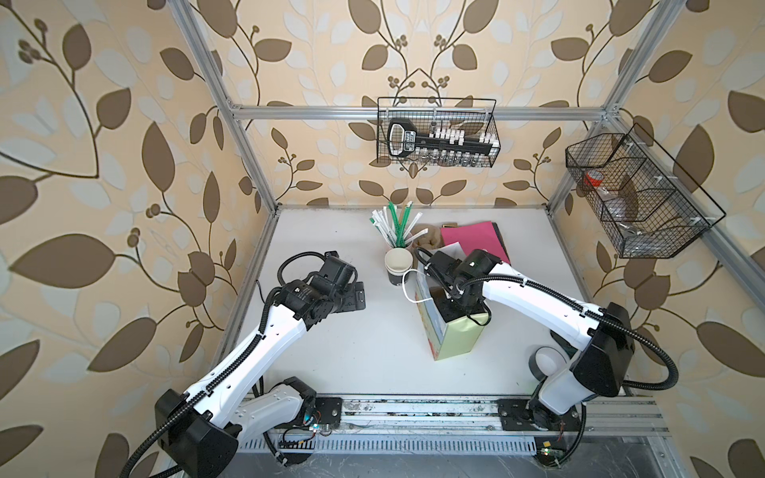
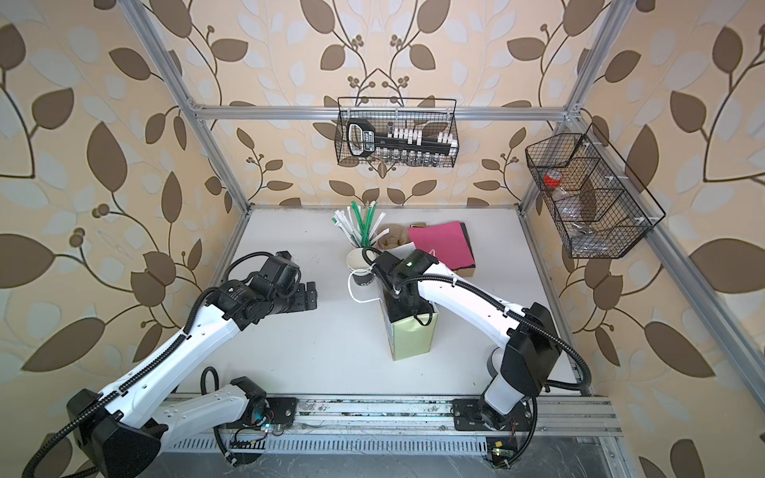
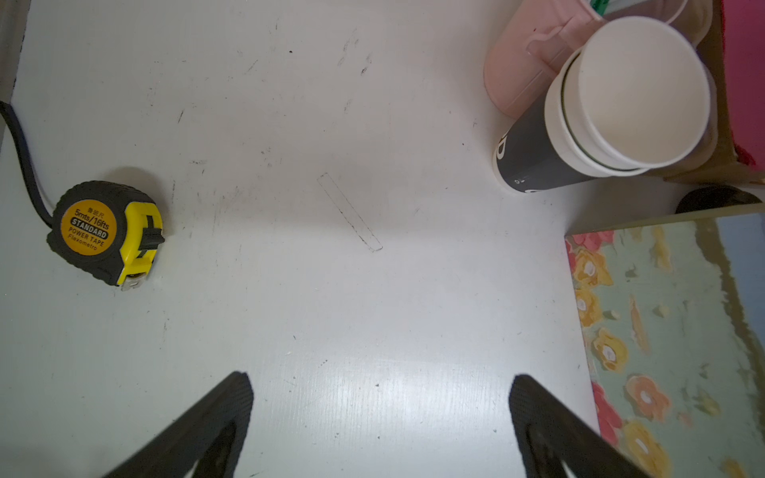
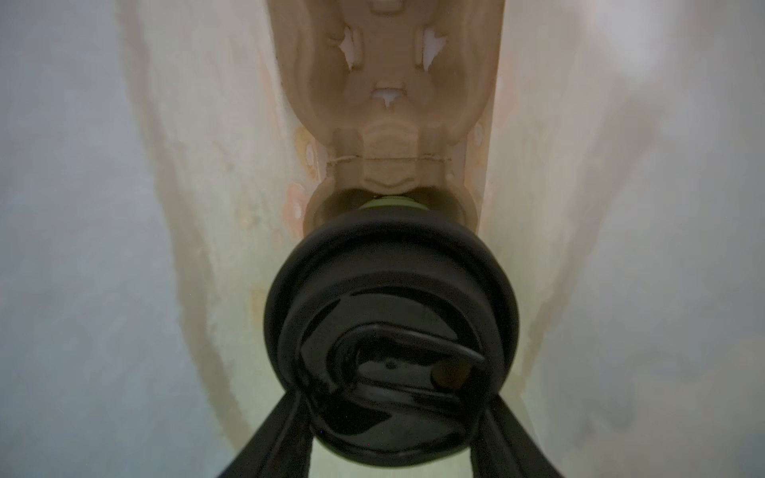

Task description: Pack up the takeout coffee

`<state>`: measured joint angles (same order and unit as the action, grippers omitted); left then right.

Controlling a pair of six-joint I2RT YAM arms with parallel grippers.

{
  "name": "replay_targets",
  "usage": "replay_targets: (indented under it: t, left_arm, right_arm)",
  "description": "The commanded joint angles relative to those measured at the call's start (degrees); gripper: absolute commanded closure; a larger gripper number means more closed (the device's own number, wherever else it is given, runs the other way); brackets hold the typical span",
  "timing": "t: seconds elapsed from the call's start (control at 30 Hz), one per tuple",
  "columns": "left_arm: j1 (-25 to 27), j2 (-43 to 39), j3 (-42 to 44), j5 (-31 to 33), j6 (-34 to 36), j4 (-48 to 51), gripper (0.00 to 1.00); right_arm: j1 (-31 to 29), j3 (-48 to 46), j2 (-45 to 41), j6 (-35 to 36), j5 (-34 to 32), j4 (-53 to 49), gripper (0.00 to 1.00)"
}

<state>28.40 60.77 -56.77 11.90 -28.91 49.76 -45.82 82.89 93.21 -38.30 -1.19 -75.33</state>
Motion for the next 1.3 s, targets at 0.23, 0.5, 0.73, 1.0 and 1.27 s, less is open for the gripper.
replay_targets:
  t: [0.23,0.5,0.73,1.0,1.27]
  left_arm:
    - [-0.5,0.0,-1.1,-0.8,0.5,0.4,0.01]
    - [-0.6,0.1,-1.2,-0.9,0.6,0.6,0.01]
    - [-0.5,0.1,-1.2,-1.0,0.6,0.5,0.01]
    - [-0.5,0.0,-1.1,-1.0,0.6,0.5,0.01]
    - [-0.5,0.1,-1.2,-1.0,0.7,0.6,0.01]
  right_arm:
    - [0.6,6.5,1.9,1.8,1.2,-4.3,0.6]
    - [0.8,7.8,3.6,2.9,1.8,-5.1,0.6]
    - [1.3,6.7,5.6,3.8,2.2,-3.6,0.6]
    - [1.8,3.8,6.7,4.6,2.6,-1.6,0.6]
    - [1.8,1.5,6.7,4.9,3.7,0.0,0.6]
